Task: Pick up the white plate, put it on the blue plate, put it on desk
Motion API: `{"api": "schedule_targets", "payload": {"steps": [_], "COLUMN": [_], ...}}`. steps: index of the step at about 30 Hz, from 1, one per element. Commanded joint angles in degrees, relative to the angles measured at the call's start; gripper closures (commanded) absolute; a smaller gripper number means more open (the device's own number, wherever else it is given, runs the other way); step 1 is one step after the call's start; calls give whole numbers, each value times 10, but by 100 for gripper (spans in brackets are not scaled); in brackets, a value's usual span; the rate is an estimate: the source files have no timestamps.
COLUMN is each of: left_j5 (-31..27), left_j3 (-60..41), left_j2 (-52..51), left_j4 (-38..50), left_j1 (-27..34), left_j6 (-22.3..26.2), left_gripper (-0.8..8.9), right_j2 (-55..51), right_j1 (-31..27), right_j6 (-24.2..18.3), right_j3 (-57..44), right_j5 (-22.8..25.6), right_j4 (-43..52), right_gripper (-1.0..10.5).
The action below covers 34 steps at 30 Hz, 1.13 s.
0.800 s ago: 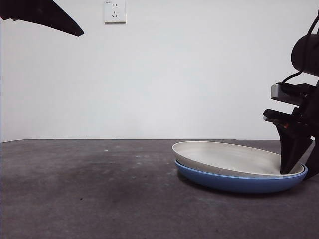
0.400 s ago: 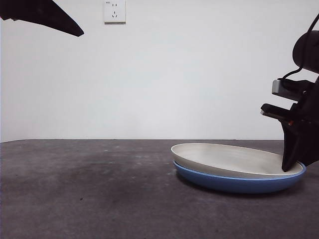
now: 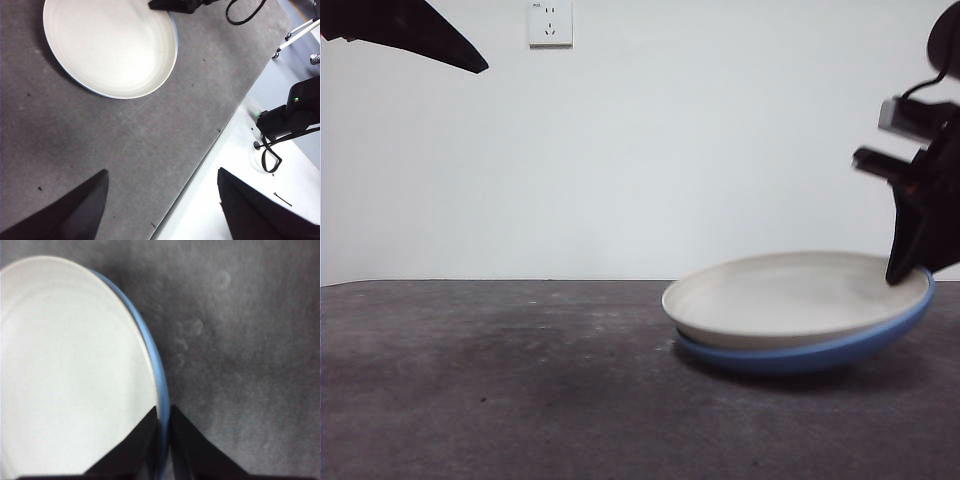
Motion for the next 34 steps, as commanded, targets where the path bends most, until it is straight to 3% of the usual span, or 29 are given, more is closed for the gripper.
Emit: {"api": "schedule_targets", "payload": {"steps": [1, 10, 16, 24, 34], "left_j5": [2, 2, 2, 2, 2], "left_j3": [5, 5, 5, 5, 5], "left_j2": [3, 3, 3, 3, 3], "left_j4": [6, 6, 6, 2, -5], "left_j1": [-3, -3, -3, -3, -3], "left_j6": [9, 9, 9, 9, 9], "left_gripper": [471, 471, 471, 471, 471], "right_j2": [-16, -33, -26, 40, 140], "right_j1": [1, 31, 81, 136, 162], "right_j6": [22, 53, 98, 116, 141], "right_j3": [8, 15, 18, 46, 98], "right_j5": [-16, -24, -23, 1, 2], "right_j4": [7, 16, 68, 85, 111], "right_gripper": [935, 935, 935, 935, 935]}}
